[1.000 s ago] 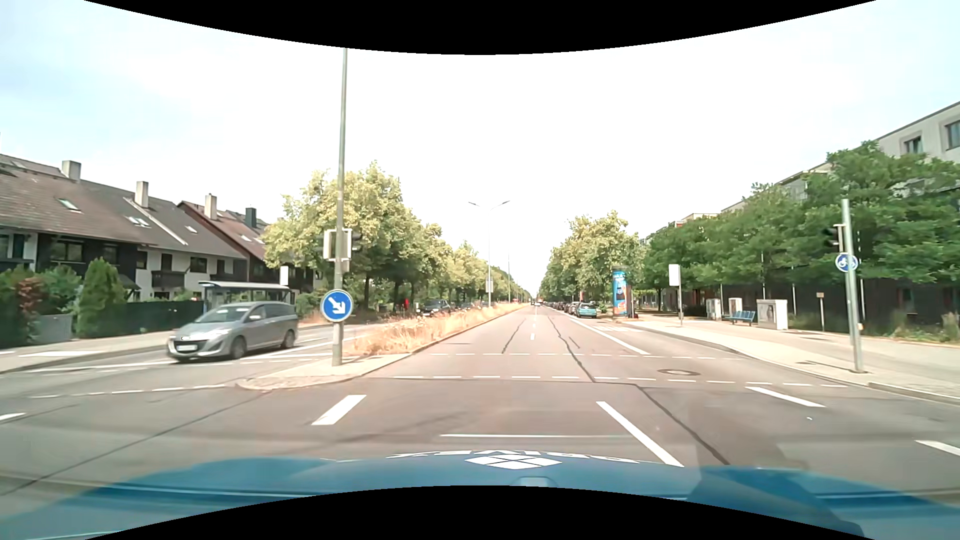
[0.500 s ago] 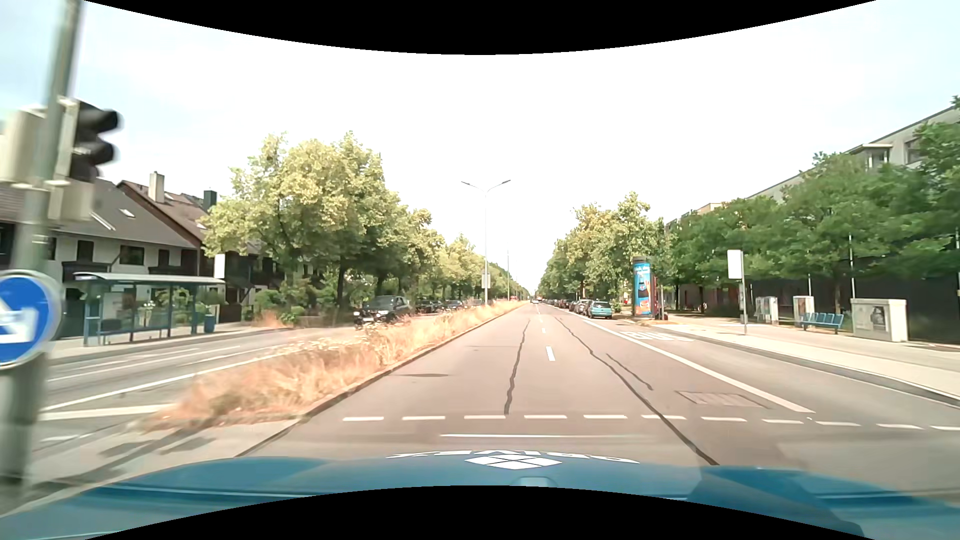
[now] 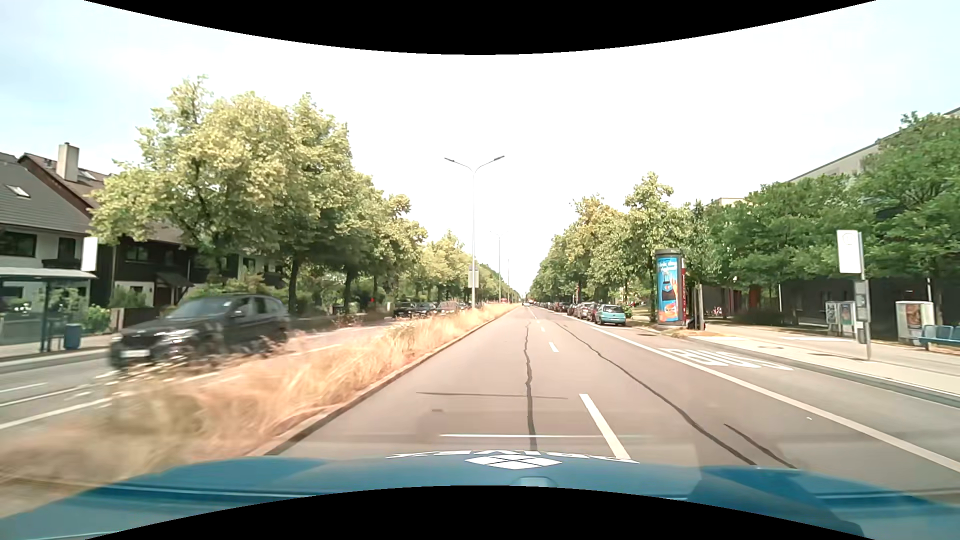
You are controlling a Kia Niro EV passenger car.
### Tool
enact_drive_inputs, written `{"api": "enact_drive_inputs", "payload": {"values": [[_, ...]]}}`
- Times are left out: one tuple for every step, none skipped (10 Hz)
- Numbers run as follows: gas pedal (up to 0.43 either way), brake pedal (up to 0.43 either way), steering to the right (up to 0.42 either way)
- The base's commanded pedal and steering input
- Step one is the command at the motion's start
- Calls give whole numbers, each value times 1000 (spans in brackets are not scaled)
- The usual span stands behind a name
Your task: Follow the waypoints while adhering to traffic rules and regulations
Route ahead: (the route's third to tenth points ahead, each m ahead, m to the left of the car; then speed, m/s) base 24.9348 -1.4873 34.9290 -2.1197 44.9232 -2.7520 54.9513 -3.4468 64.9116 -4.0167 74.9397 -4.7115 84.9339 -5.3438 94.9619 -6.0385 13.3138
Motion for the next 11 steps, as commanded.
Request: {"api": "enact_drive_inputs", "payload": {"values": [[189,0,17],[189,0,16],[189,0,15],[189,0,12],[189,0,10],[189,0,9],[189,0,9],[197,0,10],[197,0,9],[197,0,9],[197,0,8]]}}
